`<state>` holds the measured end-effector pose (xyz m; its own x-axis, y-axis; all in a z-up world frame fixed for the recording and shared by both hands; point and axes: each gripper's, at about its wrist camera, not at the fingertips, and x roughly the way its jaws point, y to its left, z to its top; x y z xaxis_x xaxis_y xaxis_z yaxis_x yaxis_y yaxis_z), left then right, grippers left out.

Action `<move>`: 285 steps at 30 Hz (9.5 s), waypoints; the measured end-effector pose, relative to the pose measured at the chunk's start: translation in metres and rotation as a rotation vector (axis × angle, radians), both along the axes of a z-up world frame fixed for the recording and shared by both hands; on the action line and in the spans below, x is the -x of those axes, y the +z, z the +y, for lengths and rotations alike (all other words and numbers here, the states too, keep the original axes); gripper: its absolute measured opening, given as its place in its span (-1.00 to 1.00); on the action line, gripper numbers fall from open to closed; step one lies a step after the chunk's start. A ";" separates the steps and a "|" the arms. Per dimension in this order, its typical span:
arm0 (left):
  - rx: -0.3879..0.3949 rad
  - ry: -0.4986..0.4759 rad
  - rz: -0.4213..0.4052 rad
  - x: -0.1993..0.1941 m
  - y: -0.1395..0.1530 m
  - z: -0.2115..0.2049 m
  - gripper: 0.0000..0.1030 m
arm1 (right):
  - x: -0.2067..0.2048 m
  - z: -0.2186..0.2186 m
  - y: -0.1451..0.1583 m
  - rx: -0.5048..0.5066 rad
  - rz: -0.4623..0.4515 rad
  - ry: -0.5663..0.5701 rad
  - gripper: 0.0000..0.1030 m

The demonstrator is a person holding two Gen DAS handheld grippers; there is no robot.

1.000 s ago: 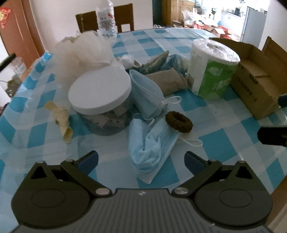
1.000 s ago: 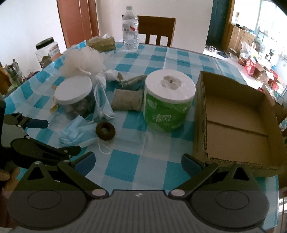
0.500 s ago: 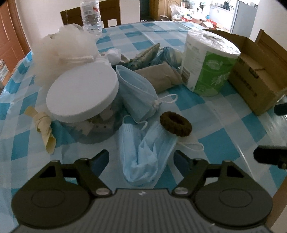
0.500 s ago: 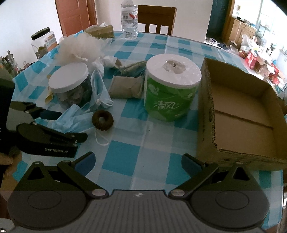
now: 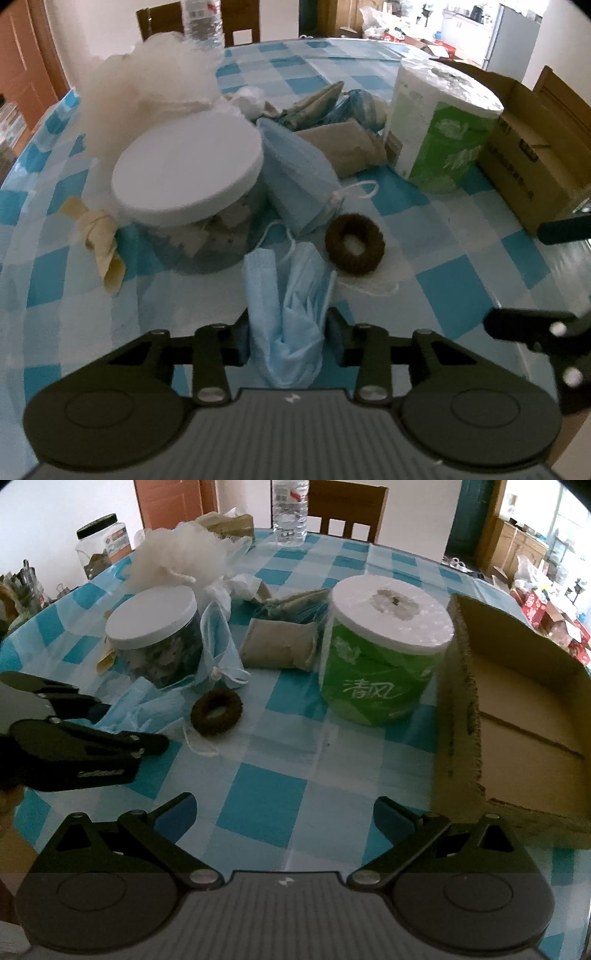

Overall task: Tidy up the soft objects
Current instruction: 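Reach the left gripper to the light-blue face mask and grasp it, then grasp the brown hair tie with the right gripper while the left gripper holds the mask, then carry both items to the cardboard box and open both grippers to drop them, then move the left gripper to the beige cloth strip and grasp it, then grasp the second light-blue face mask with the right gripper while the left holds the strip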

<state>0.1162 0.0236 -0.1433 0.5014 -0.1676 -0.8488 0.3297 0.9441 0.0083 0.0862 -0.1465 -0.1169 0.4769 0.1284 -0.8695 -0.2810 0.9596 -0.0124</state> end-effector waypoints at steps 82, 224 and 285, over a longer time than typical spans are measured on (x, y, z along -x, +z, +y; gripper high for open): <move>0.041 -0.355 -0.070 0.015 0.141 -0.116 -0.40 | -0.013 -0.153 0.097 0.007 -0.226 -0.035 0.81; 0.016 0.268 -0.093 -0.098 -0.004 0.137 -0.04 | -0.080 0.090 -0.009 0.074 -0.042 0.296 0.61; 0.050 0.286 -0.065 -0.106 -0.002 0.144 -0.29 | -0.118 0.093 -0.027 0.061 -0.007 0.273 -0.25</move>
<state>0.2225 0.1679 -0.1448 0.5874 -0.0523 -0.8076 0.0500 0.9983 -0.0282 0.2044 -0.0533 -0.1438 0.4382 0.2002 -0.8763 -0.5285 0.8460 -0.0710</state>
